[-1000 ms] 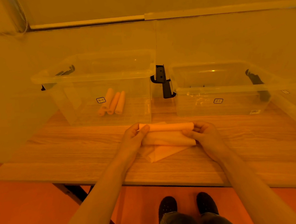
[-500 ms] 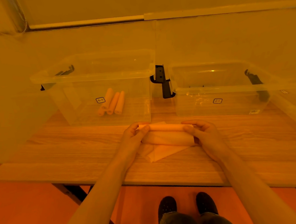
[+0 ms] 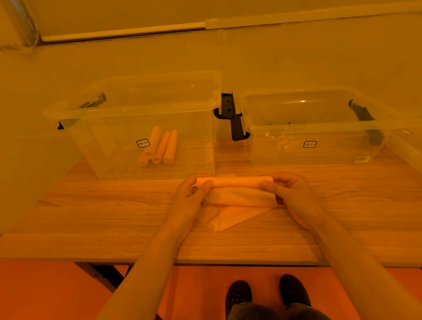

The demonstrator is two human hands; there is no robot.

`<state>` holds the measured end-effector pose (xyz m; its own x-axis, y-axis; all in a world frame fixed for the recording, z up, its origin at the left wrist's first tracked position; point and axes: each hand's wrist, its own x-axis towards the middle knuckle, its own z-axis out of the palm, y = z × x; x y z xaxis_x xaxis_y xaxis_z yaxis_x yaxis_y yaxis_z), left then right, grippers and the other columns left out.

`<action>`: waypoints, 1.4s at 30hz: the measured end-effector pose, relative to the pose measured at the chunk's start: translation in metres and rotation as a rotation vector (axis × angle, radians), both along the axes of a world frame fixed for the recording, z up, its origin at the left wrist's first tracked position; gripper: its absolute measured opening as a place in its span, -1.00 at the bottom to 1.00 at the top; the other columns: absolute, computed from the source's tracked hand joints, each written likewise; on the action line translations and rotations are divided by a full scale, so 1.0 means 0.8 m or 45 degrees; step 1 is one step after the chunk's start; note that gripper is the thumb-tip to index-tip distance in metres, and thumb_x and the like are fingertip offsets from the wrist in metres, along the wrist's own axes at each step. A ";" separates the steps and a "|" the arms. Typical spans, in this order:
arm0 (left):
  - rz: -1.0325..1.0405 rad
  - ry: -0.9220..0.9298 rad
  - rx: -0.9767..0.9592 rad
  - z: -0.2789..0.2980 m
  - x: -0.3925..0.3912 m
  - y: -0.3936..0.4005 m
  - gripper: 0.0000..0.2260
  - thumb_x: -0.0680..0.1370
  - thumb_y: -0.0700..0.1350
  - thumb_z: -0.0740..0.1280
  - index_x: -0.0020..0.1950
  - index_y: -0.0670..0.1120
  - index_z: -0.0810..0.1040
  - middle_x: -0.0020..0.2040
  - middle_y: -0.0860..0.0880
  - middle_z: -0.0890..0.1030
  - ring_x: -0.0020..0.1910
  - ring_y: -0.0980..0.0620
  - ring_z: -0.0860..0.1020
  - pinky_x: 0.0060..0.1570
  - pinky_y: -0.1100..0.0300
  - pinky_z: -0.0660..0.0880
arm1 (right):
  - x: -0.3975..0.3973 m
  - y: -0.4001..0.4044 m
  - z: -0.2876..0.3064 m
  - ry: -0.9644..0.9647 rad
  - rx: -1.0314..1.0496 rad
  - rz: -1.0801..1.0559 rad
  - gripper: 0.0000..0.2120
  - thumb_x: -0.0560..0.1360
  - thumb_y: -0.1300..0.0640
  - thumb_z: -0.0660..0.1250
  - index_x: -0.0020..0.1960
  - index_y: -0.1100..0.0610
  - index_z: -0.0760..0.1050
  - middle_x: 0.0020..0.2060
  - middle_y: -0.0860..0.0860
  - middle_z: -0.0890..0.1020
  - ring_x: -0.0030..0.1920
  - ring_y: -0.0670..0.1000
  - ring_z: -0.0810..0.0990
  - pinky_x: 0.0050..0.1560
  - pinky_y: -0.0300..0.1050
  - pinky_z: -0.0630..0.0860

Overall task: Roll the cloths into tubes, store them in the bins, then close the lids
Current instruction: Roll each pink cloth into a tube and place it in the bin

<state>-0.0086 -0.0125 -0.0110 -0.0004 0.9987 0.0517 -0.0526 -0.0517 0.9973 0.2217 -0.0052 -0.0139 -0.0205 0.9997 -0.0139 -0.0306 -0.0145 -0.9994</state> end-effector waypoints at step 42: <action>0.018 0.004 0.018 0.002 0.003 -0.002 -0.84 0.53 -0.18 0.37 0.09 -0.19 0.59 -0.05 -0.07 0.66 -0.12 0.09 0.61 -0.19 0.23 0.57 | 0.002 0.002 -0.003 0.074 0.010 -0.003 -0.62 0.34 -0.06 0.41 0.13 0.02 0.59 0.04 0.10 0.67 0.02 0.11 0.65 -0.06 0.05 0.59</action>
<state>-0.0061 -0.0139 -0.0093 -0.0144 0.9977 0.0656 -0.0484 -0.0662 0.9966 0.2232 -0.0035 -0.0164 -0.0184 0.9998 -0.0050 -0.0883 -0.0067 -0.9961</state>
